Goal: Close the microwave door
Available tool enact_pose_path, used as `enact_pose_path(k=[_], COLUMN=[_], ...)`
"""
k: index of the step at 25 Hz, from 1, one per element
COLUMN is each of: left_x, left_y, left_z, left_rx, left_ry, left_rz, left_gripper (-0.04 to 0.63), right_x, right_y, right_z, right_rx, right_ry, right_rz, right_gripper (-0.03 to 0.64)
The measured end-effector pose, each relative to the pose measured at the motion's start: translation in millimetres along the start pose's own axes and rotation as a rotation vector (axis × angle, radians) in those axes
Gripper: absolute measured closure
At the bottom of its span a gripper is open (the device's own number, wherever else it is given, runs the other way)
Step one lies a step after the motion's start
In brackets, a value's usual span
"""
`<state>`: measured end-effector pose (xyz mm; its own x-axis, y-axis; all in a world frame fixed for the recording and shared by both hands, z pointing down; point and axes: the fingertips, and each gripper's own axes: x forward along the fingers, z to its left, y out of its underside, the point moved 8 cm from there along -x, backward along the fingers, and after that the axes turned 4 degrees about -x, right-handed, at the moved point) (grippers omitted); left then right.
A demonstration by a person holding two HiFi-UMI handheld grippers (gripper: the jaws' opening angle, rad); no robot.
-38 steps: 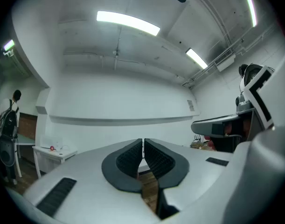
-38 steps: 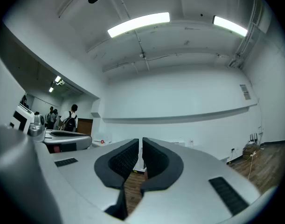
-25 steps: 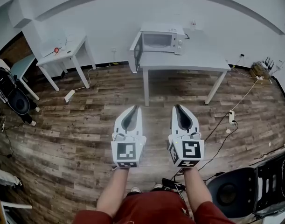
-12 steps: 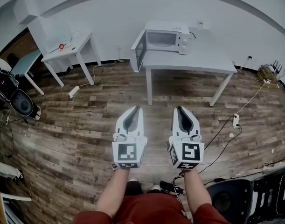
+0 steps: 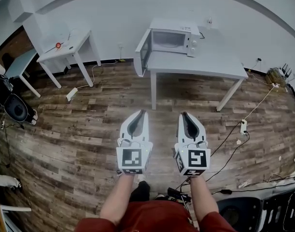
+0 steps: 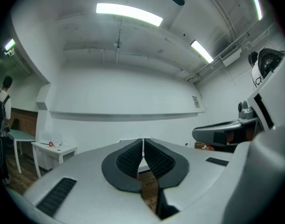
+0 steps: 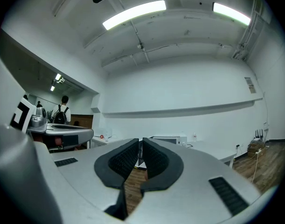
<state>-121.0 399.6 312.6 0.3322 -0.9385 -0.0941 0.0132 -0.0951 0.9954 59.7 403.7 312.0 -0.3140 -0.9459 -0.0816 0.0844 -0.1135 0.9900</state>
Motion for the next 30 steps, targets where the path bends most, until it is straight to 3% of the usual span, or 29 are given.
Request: enact_pose_path(k=[14,18,30], left_x=[74.7,89.5,128.4], left_y=[2.4,3.3,12.2], left_z=[108.9,138.1,169.8], left_rx=[-0.032,-0.002,-0.010], left_ry=[0.039,0.074,0.126], left_rz=[-0.034,-0.058,-0.064], left_gripper=[0.558,0.558,0.558], right_x=[124.4,151.3,200.2], right_y=[-5.8,-5.4,-1.0], right_z=[40.6,56.1,61.0], right_rx=[-0.025,-0.042,-0.052], right_ry=[0.046,0.045,0.072], right_rz=[0.006,0.005,-0.002], right_gripper=[0.571,0.571,0.571])
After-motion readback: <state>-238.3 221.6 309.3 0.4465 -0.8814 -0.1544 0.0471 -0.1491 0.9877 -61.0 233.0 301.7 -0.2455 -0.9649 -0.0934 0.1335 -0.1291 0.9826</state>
